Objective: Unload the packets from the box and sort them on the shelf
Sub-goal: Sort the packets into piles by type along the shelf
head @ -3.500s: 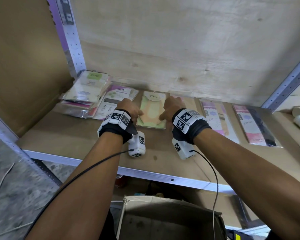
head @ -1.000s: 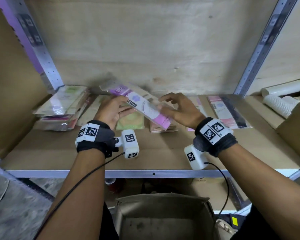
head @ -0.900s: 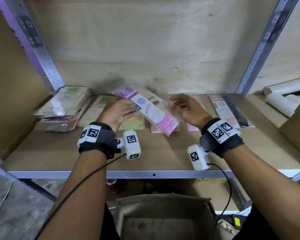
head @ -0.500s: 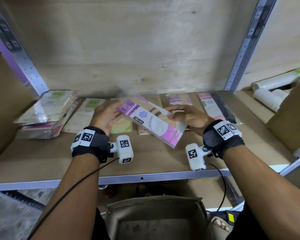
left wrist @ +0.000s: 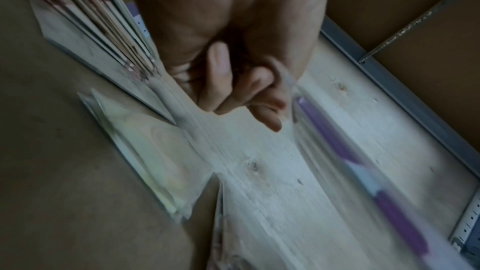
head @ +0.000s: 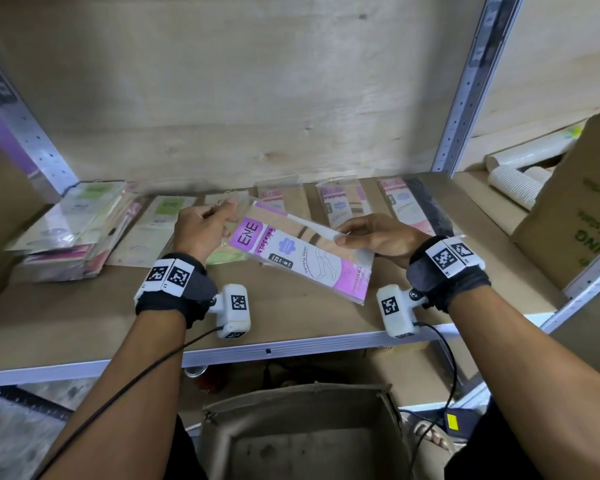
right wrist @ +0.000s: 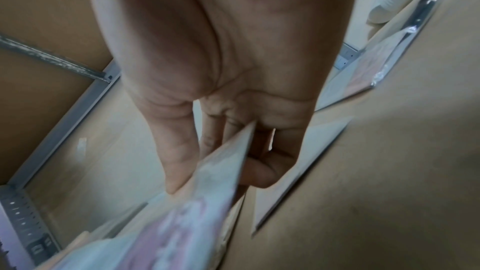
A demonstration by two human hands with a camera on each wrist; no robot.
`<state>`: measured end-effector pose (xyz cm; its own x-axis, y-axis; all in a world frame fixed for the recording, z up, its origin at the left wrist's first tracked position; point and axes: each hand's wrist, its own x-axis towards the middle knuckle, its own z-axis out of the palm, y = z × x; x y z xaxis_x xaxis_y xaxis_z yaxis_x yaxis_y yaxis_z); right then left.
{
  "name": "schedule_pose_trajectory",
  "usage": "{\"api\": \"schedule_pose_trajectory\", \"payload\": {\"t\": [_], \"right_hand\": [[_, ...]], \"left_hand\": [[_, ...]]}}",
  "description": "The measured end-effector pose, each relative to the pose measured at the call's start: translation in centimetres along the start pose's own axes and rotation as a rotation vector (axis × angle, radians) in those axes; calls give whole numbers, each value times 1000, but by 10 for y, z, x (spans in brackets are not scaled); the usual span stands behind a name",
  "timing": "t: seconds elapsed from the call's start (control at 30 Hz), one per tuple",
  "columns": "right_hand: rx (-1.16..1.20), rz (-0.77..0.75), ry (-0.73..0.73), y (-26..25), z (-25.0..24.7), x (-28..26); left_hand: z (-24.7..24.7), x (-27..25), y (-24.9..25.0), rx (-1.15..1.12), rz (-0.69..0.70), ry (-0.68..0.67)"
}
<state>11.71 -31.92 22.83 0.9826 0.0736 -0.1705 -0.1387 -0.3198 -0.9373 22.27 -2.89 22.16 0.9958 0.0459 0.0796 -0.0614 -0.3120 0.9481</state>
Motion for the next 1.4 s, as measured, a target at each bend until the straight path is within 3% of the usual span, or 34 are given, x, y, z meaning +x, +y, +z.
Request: {"api": "schedule_pose_trajectory", "payload": {"t": [0.13, 0.6, 1.03, 1.23, 1.4], "right_hand": [[-22, -15, 22, -1, -3, -2], [-30, -40, 47, -2, -9, -2], [55, -124, 74, 10, -28, -4], [112, -132, 94, 12, -36, -4], [370, -101, 168, 9, -45, -3]], "left_hand": [[4, -7, 7, -44, -58, -2], [15, -4, 5, -481, -245, -234], [26, -8, 15, -71, -79, -85], [38, -6, 23, -211, -75, -88], [45, 8, 30, -382, -196, -103]]}}
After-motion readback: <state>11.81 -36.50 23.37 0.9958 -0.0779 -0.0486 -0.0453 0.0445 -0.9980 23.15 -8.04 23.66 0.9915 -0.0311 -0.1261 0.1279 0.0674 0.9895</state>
